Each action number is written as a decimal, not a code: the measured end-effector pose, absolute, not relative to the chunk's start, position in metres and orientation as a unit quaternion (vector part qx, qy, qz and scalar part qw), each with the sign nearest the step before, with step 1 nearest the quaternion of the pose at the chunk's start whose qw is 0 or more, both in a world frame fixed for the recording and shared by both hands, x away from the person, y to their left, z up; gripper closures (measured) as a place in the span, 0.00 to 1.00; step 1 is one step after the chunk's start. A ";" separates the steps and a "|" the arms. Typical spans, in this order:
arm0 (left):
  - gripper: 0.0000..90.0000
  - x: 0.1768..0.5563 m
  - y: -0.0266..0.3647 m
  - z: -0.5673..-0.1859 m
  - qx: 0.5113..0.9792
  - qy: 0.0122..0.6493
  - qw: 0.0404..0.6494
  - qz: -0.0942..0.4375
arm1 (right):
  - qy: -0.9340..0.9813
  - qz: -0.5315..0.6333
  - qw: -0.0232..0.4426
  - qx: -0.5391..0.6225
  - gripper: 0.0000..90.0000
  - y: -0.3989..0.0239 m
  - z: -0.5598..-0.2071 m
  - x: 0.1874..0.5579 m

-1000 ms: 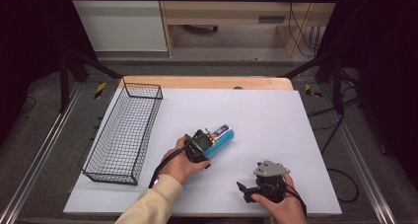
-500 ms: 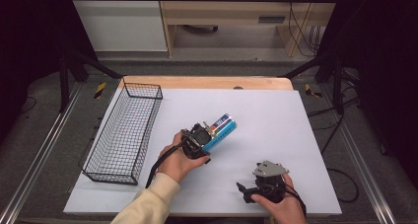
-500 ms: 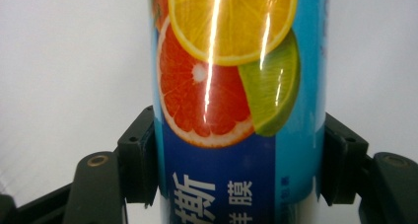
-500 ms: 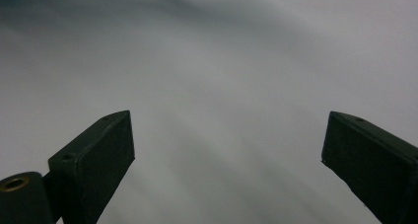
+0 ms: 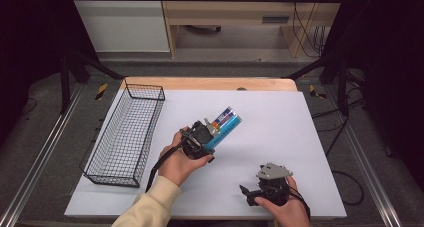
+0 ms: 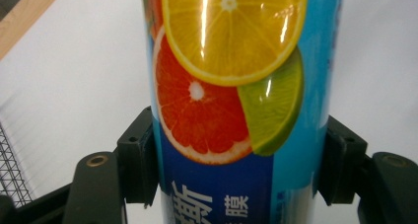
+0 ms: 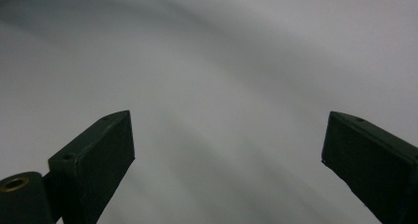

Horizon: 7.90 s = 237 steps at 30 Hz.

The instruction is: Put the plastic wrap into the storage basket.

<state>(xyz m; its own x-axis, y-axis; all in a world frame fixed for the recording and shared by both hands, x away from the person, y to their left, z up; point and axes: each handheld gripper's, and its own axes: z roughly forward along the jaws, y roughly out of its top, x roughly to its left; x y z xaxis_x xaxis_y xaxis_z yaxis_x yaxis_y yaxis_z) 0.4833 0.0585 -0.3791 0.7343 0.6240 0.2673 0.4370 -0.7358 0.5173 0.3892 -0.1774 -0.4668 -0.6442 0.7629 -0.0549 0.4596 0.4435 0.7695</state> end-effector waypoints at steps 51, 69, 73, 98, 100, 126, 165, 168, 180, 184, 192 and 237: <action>0.36 0.451 0.081 -0.267 0.870 0.305 0.220 0.319 | 0.819 0.381 0.207 0.377 0.07 -0.180 -0.465 0.390; 0.36 0.449 0.120 -0.270 0.863 0.331 0.191 0.329 | 0.817 0.380 0.209 0.379 0.07 -0.181 -0.466 0.390; 0.36 0.449 0.129 -0.272 0.862 0.340 0.188 0.326 | 0.816 0.379 0.210 0.382 0.07 -0.181 -0.466 0.390; 0.36 0.441 0.170 -0.271 0.850 0.369 0.178 0.332 | 0.815 0.380 0.209 0.385 0.07 -0.181 -0.466 0.390; 0.36 0.440 0.172 -0.271 0.849 0.372 0.177 0.332 | 0.815 0.380 0.209 0.385 0.07 -0.181 -0.466 0.390; 0.36 0.438 0.193 -0.276 0.846 0.385 0.171 0.326 | 0.815 0.378 0.209 0.386 0.07 -0.181 -0.467 0.391; 0.36 0.429 0.214 -0.277 0.838 0.410 0.160 0.322 | 0.817 0.375 0.208 0.384 0.07 -0.180 -0.467 0.391; 0.36 0.428 0.215 -0.276 0.839 0.410 0.156 0.321 | 0.818 0.376 0.207 0.384 0.07 -0.180 -0.467 0.391; 0.36 0.435 0.224 -0.281 0.835 0.425 0.145 0.316 | 0.818 0.377 0.205 0.384 0.07 -0.180 -0.468 0.391; 0.36 0.441 0.228 -0.284 0.834 0.431 0.144 0.313 | 0.818 0.376 0.206 0.383 0.07 -0.180 -0.468 0.391; 0.36 0.453 0.232 -0.293 0.834 0.444 0.135 0.299 | 0.819 0.376 0.205 0.383 0.07 -0.180 -0.468 0.391; 0.36 0.491 0.240 -0.336 0.840 0.471 0.087 0.256 | 0.821 0.376 0.205 0.377 0.07 -0.179 -0.467 0.390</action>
<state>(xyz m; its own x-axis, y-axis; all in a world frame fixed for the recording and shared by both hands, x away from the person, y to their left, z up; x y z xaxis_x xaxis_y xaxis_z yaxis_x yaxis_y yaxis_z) 0.4913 0.2400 -0.3359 0.4255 0.8356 0.3474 0.7463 -0.5411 0.3875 0.3898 -0.1792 -0.4666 -0.6311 0.7739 -0.0530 0.4648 0.4320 0.7729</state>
